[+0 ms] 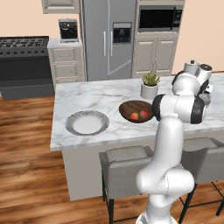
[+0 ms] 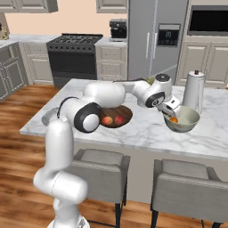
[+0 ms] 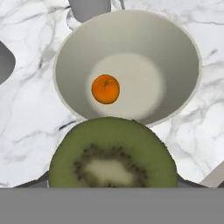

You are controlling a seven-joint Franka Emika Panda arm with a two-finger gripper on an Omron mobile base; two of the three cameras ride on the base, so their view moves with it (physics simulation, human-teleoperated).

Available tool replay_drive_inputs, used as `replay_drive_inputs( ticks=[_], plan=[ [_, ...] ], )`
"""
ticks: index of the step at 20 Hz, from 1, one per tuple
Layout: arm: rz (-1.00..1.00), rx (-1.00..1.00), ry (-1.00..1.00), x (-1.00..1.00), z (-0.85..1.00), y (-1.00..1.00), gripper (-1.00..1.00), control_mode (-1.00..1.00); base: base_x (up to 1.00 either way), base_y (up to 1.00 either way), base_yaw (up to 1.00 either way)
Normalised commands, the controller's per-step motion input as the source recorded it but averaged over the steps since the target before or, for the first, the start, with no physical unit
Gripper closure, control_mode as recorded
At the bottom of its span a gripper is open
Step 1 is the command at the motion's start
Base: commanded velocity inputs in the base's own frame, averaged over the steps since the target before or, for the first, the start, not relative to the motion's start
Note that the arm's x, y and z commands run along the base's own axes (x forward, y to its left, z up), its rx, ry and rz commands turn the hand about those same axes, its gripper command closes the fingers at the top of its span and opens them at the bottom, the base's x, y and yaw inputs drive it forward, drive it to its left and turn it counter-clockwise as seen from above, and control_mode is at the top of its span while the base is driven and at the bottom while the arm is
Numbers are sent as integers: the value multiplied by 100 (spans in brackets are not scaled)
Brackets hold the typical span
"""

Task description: Take the fruits from the plate on the dining counter and place two fruits in each bowl.

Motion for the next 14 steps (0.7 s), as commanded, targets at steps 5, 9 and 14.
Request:
replay_drive_inputs(
  ticks=[5, 9, 14],
  plan=[
    [-21, 8, 0, 41, -29, -18, 100, -100, 0, 0, 0],
    [-10, 1, 0, 38, -51, -28, 100, -100, 0, 0, 0],
    [-3, 0, 0, 36, -35, -28, 100, -100, 0, 0, 0]
  ],
)
